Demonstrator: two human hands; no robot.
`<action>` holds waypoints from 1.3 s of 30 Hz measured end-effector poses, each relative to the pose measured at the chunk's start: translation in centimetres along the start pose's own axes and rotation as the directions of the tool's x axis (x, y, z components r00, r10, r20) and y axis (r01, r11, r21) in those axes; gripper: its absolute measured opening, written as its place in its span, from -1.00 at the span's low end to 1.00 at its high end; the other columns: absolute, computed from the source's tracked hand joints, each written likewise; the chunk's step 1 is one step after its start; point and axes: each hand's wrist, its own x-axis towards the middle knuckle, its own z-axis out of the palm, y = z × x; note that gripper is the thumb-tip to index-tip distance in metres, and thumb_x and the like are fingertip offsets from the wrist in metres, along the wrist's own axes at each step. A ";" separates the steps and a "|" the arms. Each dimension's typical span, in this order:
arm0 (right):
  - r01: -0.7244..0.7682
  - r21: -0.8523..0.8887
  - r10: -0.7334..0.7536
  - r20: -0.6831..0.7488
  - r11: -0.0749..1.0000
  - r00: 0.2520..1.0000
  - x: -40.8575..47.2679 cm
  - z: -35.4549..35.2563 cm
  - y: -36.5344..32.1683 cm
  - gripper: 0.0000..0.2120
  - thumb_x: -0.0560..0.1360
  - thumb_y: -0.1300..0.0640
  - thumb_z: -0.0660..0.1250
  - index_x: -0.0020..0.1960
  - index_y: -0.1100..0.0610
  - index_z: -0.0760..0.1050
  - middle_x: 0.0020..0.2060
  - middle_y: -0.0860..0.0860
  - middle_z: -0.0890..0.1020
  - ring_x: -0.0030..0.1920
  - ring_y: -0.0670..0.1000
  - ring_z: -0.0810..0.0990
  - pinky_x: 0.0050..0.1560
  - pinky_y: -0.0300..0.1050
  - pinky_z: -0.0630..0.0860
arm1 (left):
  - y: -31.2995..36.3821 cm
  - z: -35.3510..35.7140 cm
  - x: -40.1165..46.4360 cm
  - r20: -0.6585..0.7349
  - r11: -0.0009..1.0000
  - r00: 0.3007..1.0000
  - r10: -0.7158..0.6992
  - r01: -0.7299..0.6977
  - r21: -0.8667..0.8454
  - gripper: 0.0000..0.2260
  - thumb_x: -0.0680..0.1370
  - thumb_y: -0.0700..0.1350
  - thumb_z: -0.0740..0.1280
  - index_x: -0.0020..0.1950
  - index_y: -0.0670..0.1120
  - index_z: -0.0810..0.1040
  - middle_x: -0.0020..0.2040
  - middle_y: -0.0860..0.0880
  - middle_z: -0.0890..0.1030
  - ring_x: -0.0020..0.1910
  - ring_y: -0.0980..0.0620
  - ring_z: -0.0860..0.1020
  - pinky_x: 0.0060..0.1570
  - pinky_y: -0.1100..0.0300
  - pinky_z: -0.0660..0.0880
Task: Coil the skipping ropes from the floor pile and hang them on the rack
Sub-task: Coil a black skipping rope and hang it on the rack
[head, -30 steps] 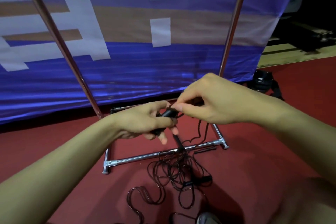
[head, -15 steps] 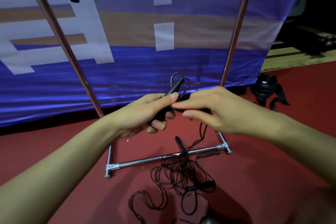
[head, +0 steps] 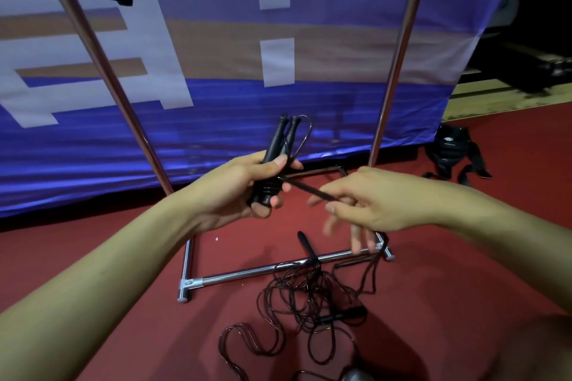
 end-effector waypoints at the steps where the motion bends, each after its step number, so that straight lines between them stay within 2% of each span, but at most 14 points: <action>1: 0.032 -0.070 -0.035 -0.039 0.997 0.999 0.0 -0.3 0.3 -0.72 0.72 0.22 0.11 0.33 0.04 0.48 -0.05 -0.13 0.75 -0.32 -0.06 0.74 -0.27 -0.15 0.65 | 0.0 -0.1 0.0 0.016 1.000 1.000 0.000 0.000 -0.010 -0.76 0.64 -0.01 0.29 0.21 -0.10 0.61 -0.19 -0.07 0.54 -0.34 0.04 0.46 -0.40 0.25 0.26; 4: 0.100 -0.145 -0.120 -0.132 0.984 0.984 0.4 -0.8 1.0 -0.69 0.67 0.29 0.10 0.24 0.05 0.52 -0.17 -0.22 0.70 -0.33 -0.15 0.64 -0.23 -0.34 0.45 | 0.0 -0.3 0.0 0.032 0.999 0.999 0.018 -0.017 -0.030 -0.74 0.61 0.00 0.30 0.19 -0.12 0.61 -0.19 -0.08 0.54 -0.34 0.04 0.46 -0.42 0.26 0.28; 6: 0.108 -0.025 -0.110 -0.127 0.994 0.986 0.5 -0.6 1.5 -0.74 0.72 0.15 0.11 0.23 0.03 0.56 -0.24 -0.14 0.61 -0.30 -0.15 0.49 -0.18 -0.35 0.36 | 0.0 -0.4 0.1 0.012 0.999 0.999 0.039 -0.039 -0.036 -0.74 0.59 0.00 0.30 0.15 -0.14 0.60 -0.22 -0.07 0.53 -0.38 0.05 0.44 -0.42 0.26 0.26; 8: 0.103 0.106 -0.091 -0.111 0.989 0.990 0.5 -0.5 1.7 -0.61 0.74 -0.08 0.03 0.19 0.00 0.61 -0.27 -0.07 0.50 -0.26 -0.05 0.41 -0.15 -0.26 0.37 | -0.2 -0.6 0.1 0.019 0.998 0.998 0.057 -0.057 -0.021 -0.74 0.60 -0.01 0.29 0.15 -0.16 0.57 -0.23 -0.07 0.50 -0.41 0.06 0.41 -0.41 0.24 0.22; 12: 0.119 -0.057 -0.125 -0.117 0.991 0.985 0.8 -1.0 2.5 -0.77 0.72 0.08 0.19 -0.03 0.03 0.56 -0.29 -0.02 0.63 -0.25 0.05 0.57 -0.12 -0.05 0.50 | -0.4 -0.8 0.1 0.165 0.995 0.984 0.072 -0.058 -0.085 -0.84 0.62 -0.13 0.34 0.17 -0.15 0.55 -0.22 -0.08 0.49 -0.40 0.05 0.38 -0.35 0.20 0.17; 16: 0.055 -0.189 -0.069 -0.069 0.981 0.995 1.0 -1.6 3.0 -0.79 0.69 0.10 0.26 -0.10 0.08 0.55 -0.26 -0.11 0.70 -0.23 -0.09 0.70 -0.10 -0.31 0.53 | -0.4 -1.0 -0.2 0.411 0.996 0.911 -0.018 0.052 -0.071 -0.81 0.64 -0.17 0.25 0.25 -0.09 0.46 -0.18 -0.12 0.47 -0.48 0.13 0.32 -0.45 0.24 0.14; 19: 0.066 -0.336 -0.094 -0.068 0.939 0.993 1.4 -1.7 3.3 -0.81 0.69 0.03 0.26 -0.06 -0.02 0.57 -0.32 -0.25 0.67 -0.25 -0.21 0.70 -0.09 -0.24 0.57 | -0.2 -1.5 -0.5 0.521 0.991 0.843 -0.136 0.124 0.057 -0.78 0.65 -0.17 0.25 0.28 0.01 0.51 -0.16 -0.13 0.49 -0.48 0.16 0.33 -0.46 0.24 0.15; 21: 0.093 -0.395 -0.123 -0.049 0.914 0.991 1.6 -1.5 3.2 -0.90 0.67 0.01 0.30 0.05 -0.18 0.54 -0.31 -0.26 0.66 -0.27 -0.27 0.66 -0.15 -0.23 0.54 | -0.3 -1.6 -0.5 0.574 0.970 0.785 -0.232 0.144 0.195 -0.76 0.66 -0.18 0.26 0.33 -0.11 0.46 -0.14 -0.13 0.51 -0.46 0.15 0.33 -0.45 0.23 0.16; 23: 0.104 -0.491 -0.145 -0.046 0.865 0.988 1.8 -1.2 2.6 -0.71 0.66 0.02 0.31 0.29 -0.31 0.45 -0.31 -0.16 0.64 -0.29 -0.21 0.63 -0.19 -0.14 0.51 | -0.4 -1.3 -0.3 0.599 0.924 0.725 -0.339 0.135 0.359 -0.86 0.66 -0.18 0.28 0.17 -0.21 0.43 -0.16 -0.17 0.50 -0.45 0.13 0.32 -0.46 0.24 0.18; 25: 0.097 -0.618 -0.164 -0.052 0.780 0.985 2.0 -1.0 2.1 -0.60 0.66 0.01 0.27 0.49 -0.19 0.40 -0.18 -0.06 0.70 -0.15 -0.02 0.65 -0.08 -0.02 0.55 | -0.7 -0.7 -0.2 0.595 0.874 0.687 -0.418 0.123 0.471 -0.95 0.66 -0.20 0.30 0.05 -0.17 0.45 -0.19 -0.15 0.52 -0.47 0.13 0.33 -0.48 0.29 0.21; 27: 0.176 -0.699 -0.288 -0.044 0.694 0.957 2.1 -1.0 1.5 -0.65 0.67 -0.01 0.22 0.43 -0.03 0.50 0.03 -0.03 0.73 0.04 0.09 0.68 0.07 0.03 0.58 | -0.9 -0.1 -0.1 0.579 0.834 0.666 -0.470 0.120 0.539 -0.95 0.66 -0.22 0.30 0.08 -0.16 0.44 -0.18 -0.07 0.59 -0.49 0.15 0.32 -0.51 0.28 0.16; 29: 0.242 -0.705 -0.388 -0.051 0.667 0.920 1.9 -1.1 0.5 -0.74 0.66 -0.02 0.21 0.25 0.01 0.58 0.04 -0.07 0.72 0.04 0.08 0.67 0.03 0.04 0.59 | -1.2 0.4 -0.1 0.523 0.782 0.686 -0.505 0.107 0.614 -0.92 0.68 -0.22 0.30 0.10 -0.14 0.41 -0.10 -0.04 0.66 -0.49 0.14 0.33 -0.48 0.22 0.13; 33: 0.218 -0.679 -0.363 -0.077 0.701 0.928 1.3 -1.5 -1.1 -0.88 0.61 -0.01 0.31 0.06 -0.01 0.58 -0.09 -0.12 0.63 -0.06 -0.05 0.59 -0.08 -0.06 0.51 | -1.9 0.5 0.1 0.329 0.718 0.842 -0.428 0.095 0.689 -0.82 0.67 -0.18 0.34 0.19 -0.14 0.38 0.04 -0.02 0.70 -0.44 0.11 0.39 -0.45 0.24 0.24; 39: 0.128 -0.526 -0.256 -0.177 0.841 0.950 0.6 -0.4 -2.6 -0.87 0.64 -0.10 0.28 0.00 -0.06 0.49 -0.27 -0.16 0.54 -0.24 -0.12 0.47 -0.14 -0.09 0.46 | -2.2 0.3 0.1 0.169 0.824 0.949 -0.265 0.132 0.551 -0.62 0.66 -0.16 0.36 0.38 -0.22 0.28 0.08 -0.12 0.73 -0.38 0.06 0.56 -0.42 0.22 0.54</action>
